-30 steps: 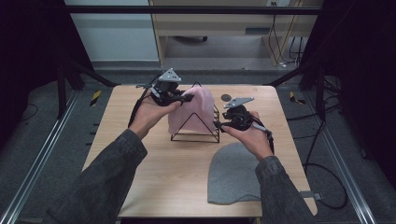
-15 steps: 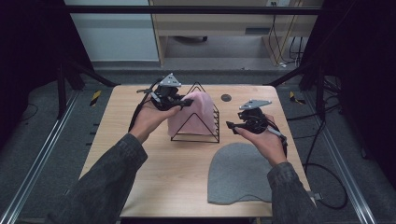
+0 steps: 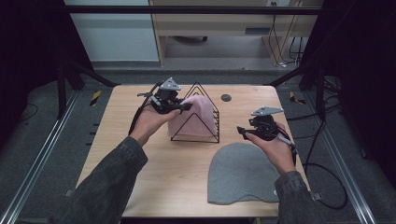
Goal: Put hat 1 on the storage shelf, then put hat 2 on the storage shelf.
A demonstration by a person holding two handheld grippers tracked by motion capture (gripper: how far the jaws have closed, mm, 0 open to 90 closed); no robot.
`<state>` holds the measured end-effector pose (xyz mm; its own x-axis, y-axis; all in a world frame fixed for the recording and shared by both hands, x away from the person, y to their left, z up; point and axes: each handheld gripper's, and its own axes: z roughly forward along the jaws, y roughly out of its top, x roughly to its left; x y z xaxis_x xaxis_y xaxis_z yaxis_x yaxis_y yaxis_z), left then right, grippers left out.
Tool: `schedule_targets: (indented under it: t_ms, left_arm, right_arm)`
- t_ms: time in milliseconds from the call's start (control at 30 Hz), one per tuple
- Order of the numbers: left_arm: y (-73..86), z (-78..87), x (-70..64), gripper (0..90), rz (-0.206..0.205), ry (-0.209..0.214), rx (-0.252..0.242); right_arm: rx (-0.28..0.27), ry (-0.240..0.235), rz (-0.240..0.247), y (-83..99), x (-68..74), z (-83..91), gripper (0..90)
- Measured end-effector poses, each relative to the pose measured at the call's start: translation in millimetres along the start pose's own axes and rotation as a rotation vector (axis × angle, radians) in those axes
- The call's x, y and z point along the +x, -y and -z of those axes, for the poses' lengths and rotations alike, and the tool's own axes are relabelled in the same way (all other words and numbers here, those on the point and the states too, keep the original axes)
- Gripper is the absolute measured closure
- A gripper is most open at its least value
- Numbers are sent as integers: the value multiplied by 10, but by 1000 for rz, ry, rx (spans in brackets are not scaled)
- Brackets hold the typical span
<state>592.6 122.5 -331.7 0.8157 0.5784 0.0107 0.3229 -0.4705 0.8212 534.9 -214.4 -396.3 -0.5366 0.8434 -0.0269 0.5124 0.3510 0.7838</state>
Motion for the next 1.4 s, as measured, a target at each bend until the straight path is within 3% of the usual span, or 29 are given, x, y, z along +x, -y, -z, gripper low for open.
schedule_targets:
  t_ms: [100,233,400,500,567,667,767,933,1167,1400]
  left_arm:
    - [6,47,-21,480,20,4,-27]
    - [80,177,-66,324,-14,-19,-44]
    - [315,395,-35,220,-18,-60,-55]
    - [483,519,4,157,-22,-91,-25]
    - [617,596,34,125,-12,-110,-5]
    - [874,684,45,109,-26,-180,42]
    - [1170,749,46,100,-11,-186,81]
    - [1496,810,9,100,1,-219,99]
    - [1744,885,-13,101,-4,-265,111]
    - [1898,915,64,105,50,-264,110]
  right_arm:
    - [17,1,-11,60,-42,-26,382]
    - [46,37,-36,156,-113,-42,354]
    - [91,36,-79,299,-192,-71,300]
    - [126,4,-94,372,-220,-100,265]
    - [146,6,-89,418,-233,-131,304]
    - [203,-8,-97,523,-255,-194,356]
    - [236,-13,-105,615,-277,-251,369]
    - [269,-19,-103,669,-267,-311,408]
    - [309,-10,-83,659,-243,-339,417]
    - [318,-10,-96,706,-302,-375,419]
